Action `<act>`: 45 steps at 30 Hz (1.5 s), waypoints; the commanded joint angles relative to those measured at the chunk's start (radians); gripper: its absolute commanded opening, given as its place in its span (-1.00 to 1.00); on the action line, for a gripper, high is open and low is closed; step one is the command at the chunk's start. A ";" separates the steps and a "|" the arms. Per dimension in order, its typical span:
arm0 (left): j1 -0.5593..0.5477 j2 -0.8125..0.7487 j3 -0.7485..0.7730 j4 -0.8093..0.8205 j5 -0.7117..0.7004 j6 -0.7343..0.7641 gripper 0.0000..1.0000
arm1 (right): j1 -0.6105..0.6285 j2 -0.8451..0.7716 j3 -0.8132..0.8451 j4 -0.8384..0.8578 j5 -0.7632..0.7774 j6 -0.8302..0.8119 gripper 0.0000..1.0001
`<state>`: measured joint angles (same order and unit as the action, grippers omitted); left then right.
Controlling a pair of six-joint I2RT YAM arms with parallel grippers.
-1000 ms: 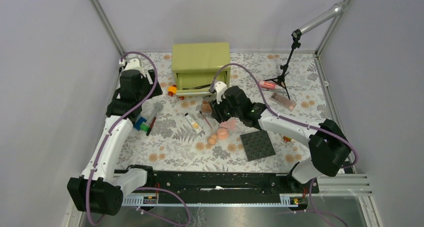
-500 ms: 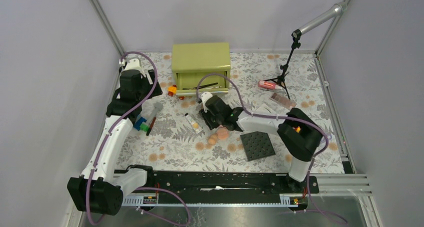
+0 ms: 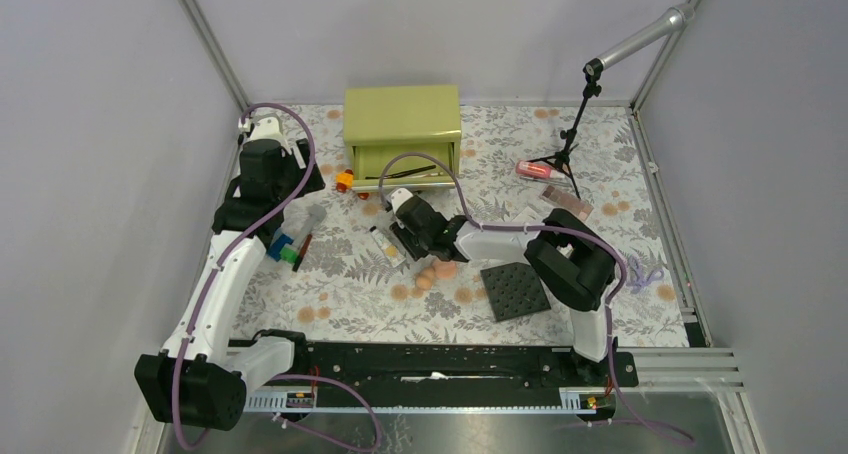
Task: Organize the makeup
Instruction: Pick up the makeup brush from the center of the board.
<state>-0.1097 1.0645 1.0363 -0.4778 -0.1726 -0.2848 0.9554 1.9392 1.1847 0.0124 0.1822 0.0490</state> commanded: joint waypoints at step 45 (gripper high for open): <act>0.007 0.010 -0.004 0.033 -0.004 0.003 0.58 | 0.001 -0.267 -0.069 -0.144 -0.266 -0.378 -1.00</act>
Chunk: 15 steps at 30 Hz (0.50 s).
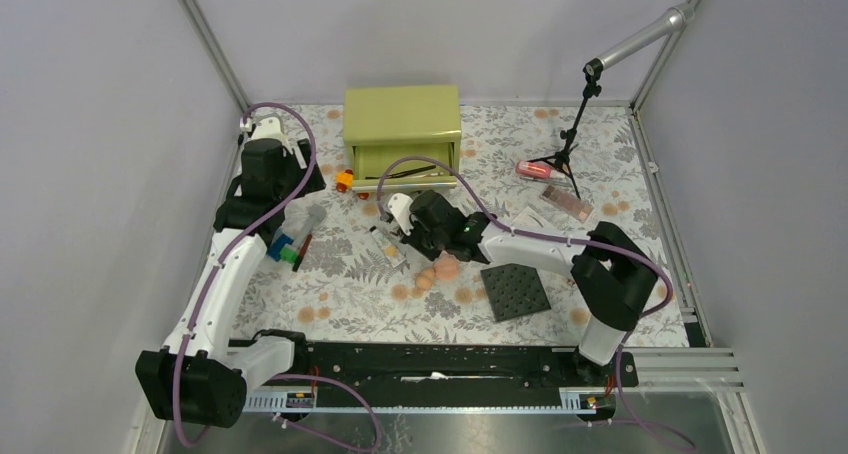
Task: Organize the makeup
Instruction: Pick up the makeup brush from the center of the board.
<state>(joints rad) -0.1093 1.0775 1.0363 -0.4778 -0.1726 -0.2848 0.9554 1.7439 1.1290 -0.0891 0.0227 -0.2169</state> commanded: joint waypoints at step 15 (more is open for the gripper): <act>0.007 -0.009 -0.005 0.033 -0.003 0.001 0.58 | -0.073 -0.096 0.202 0.033 -0.049 -0.623 -1.00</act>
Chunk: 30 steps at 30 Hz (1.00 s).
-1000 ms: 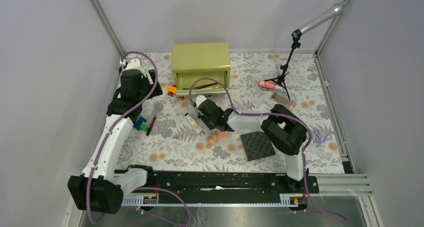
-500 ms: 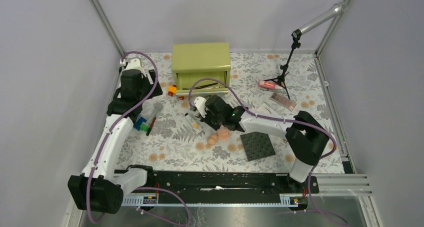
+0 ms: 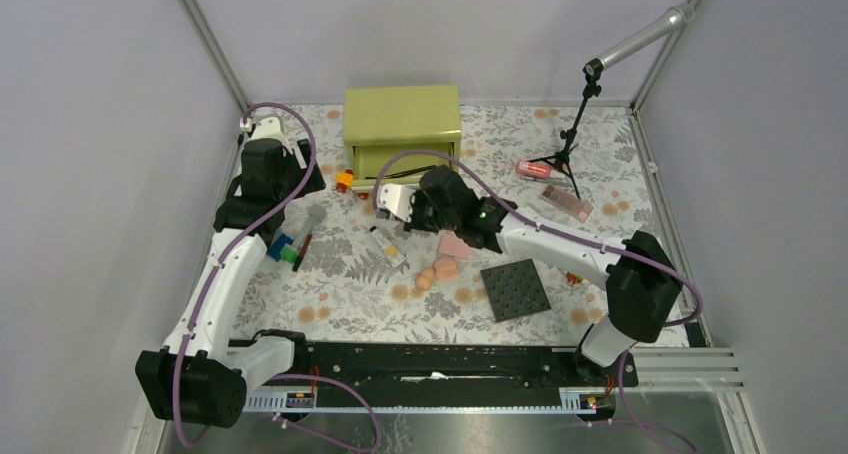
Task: Organize the makeup
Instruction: Pick up the makeup brush from the center of the board, then place the makeup brush in the drawer.
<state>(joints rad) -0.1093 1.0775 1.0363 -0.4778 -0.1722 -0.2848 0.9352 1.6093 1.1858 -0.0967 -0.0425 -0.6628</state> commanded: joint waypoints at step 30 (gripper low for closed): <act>0.022 -0.009 -0.004 0.033 0.002 0.001 0.58 | -0.238 0.424 0.812 -0.271 -0.213 -0.119 0.07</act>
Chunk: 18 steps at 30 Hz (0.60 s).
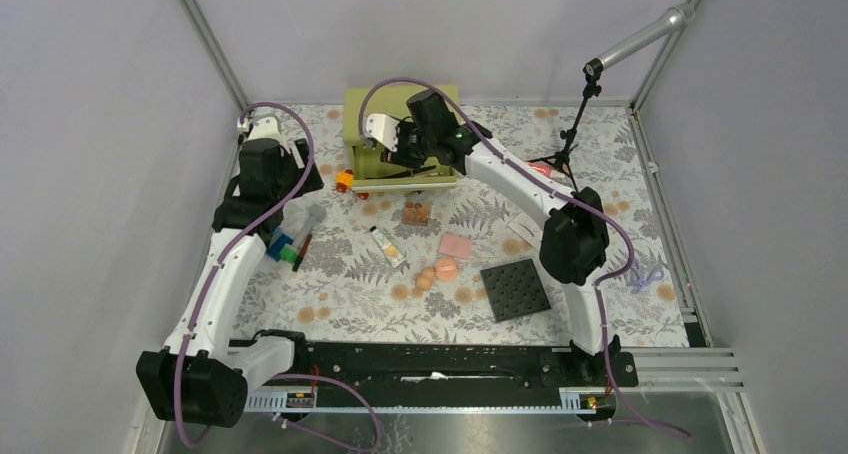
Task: Organize the makeup
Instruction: Place the makeup brush in the drawer.
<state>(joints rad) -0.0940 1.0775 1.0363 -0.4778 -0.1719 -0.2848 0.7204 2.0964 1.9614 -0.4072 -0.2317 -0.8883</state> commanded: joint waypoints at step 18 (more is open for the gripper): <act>0.008 -0.005 -0.003 0.033 0.014 -0.001 0.59 | -0.217 -0.570 -0.916 0.743 0.591 1.250 0.21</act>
<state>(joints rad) -0.0917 1.0775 1.0363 -0.4778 -0.1654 -0.2848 0.5713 1.5749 1.1423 0.2577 0.2432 0.0093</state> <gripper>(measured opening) 0.792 0.606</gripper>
